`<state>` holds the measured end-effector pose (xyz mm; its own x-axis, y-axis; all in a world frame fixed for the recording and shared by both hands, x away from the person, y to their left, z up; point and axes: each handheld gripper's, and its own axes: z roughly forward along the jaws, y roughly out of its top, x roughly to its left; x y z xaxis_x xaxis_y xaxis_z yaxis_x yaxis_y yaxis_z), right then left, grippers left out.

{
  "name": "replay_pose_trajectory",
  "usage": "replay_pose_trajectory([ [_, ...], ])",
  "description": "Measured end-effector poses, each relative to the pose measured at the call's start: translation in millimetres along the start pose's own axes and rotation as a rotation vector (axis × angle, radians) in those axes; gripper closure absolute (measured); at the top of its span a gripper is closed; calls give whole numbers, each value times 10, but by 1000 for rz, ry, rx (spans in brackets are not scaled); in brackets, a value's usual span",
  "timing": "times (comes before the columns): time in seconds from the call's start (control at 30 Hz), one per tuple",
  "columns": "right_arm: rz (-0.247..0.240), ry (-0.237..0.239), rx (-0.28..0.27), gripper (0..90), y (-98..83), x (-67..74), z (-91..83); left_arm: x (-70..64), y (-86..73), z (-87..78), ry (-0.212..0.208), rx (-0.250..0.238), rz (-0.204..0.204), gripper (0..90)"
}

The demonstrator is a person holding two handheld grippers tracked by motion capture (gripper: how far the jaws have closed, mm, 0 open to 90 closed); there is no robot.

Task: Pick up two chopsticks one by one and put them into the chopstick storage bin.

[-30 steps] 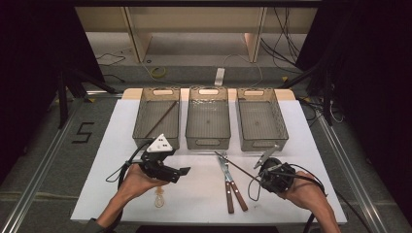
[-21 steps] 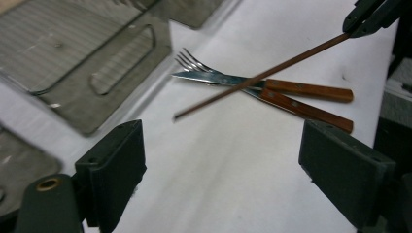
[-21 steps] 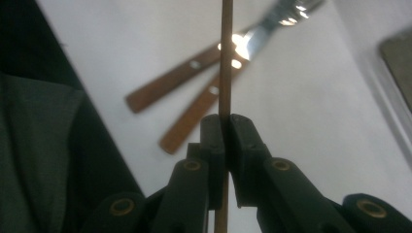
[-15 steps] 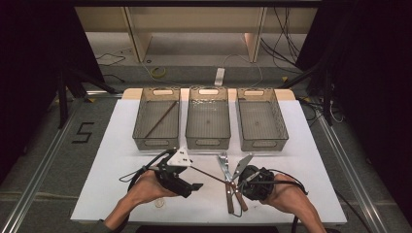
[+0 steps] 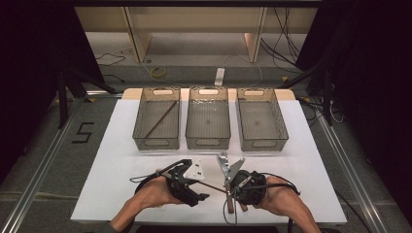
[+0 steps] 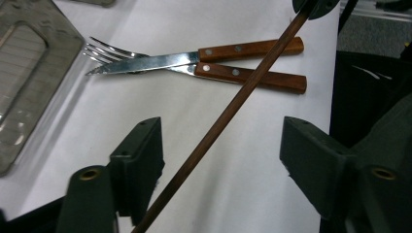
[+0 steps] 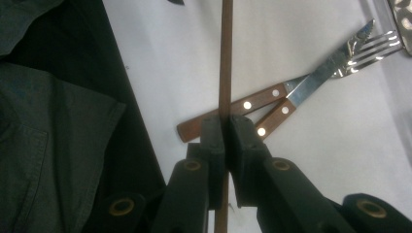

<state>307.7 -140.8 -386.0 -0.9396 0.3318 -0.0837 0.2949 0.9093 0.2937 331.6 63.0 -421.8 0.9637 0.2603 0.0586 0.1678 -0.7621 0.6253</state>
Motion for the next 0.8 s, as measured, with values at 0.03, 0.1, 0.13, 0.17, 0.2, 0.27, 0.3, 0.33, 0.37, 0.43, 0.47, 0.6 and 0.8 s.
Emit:
replay_pose_trajectory([
  [0.03,1,-1,-1,854,6,9,5,-9,1,10,-3,2,2,350],
  [0.1,-9,1,1,855,12,15,13,-17,4,19,-12,9,11,381],
  [0.13,0,0,-1,855,17,26,18,-23,6,20,-14,10,15,399],
  [0.17,-5,2,2,854,21,28,22,-27,7,23,-20,12,17,415],
  [0.2,-8,4,-1,854,24,31,28,-29,8,24,-25,14,23,431],
  [0.27,-19,9,5,854,30,37,37,-36,9,33,-31,22,27,456],
  [0.3,-23,11,9,854,34,44,42,-41,8,40,-40,32,32,476],
  [0.33,-29,15,9,854,37,48,48,-53,8,50,-40,46,47,501],
  [0.37,-31,20,11,854,43,52,50,-68,8,60,-36,51,61,514],
  [0.43,-38,22,7,854,49,67,62,-77,13,70,-41,57,71,554],
  [0.47,-45,24,12,854,53,69,65,-80,15,74,-42,57,70,575],
  [0.6,-55,31,16,854,58,77,76,-62,3,70,-45,62,74,676],
  [0.8,-88,39,16,852,48,85,91,-84,-5,55,-84,70,113,752],
])
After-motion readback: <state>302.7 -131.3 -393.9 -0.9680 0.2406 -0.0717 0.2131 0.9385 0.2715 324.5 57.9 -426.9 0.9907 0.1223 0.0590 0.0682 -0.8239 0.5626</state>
